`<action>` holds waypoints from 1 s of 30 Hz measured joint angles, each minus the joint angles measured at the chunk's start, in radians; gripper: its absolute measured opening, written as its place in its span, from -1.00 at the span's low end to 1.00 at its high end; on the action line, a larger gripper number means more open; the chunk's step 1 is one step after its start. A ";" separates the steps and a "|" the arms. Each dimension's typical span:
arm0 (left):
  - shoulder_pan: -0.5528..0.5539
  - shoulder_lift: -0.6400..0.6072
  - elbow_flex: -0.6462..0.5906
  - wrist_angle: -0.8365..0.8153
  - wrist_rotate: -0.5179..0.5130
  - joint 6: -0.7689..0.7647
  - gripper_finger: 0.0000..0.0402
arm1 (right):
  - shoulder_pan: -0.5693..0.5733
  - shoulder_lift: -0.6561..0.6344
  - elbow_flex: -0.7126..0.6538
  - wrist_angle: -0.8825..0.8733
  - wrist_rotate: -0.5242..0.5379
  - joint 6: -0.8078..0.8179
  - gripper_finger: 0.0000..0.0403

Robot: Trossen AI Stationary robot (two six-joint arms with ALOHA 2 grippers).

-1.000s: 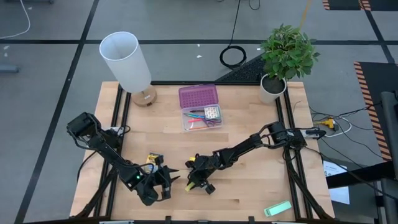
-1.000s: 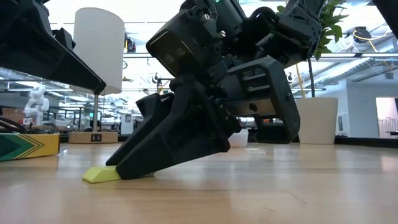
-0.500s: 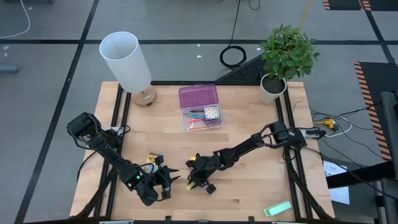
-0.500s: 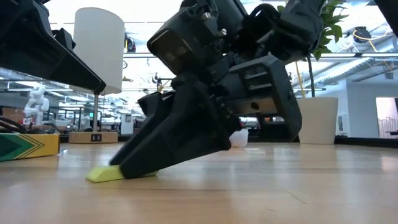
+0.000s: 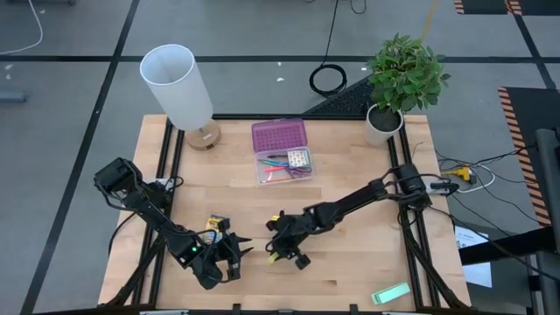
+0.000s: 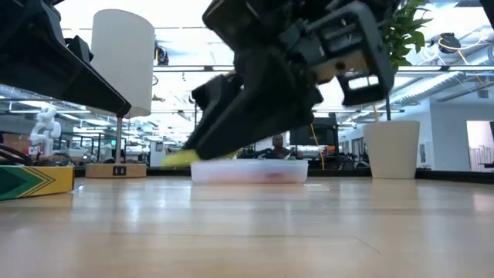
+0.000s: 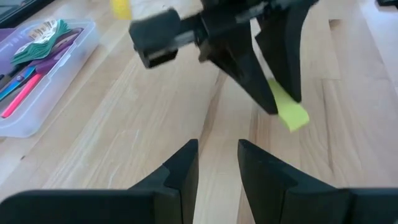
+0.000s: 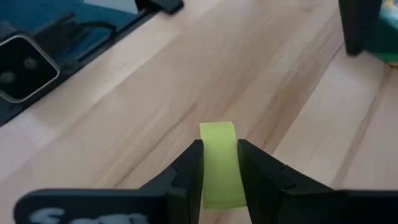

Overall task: Pack school essentials
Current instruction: Put the yellow eraser into the purple supply box

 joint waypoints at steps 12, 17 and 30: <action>-0.002 0.000 0.000 0.004 0.000 -0.024 -0.43 | 0.000 -0.207 -0.110 -0.090 0.083 0.009 -0.58; -0.008 0.000 0.000 0.003 0.000 -0.031 -0.43 | -0.001 -0.330 -0.213 -0.075 0.206 0.009 -0.58; -0.006 0.000 0.000 0.031 -0.007 -0.030 -0.43 | -0.003 -0.671 -0.498 0.086 0.579 -0.055 -0.58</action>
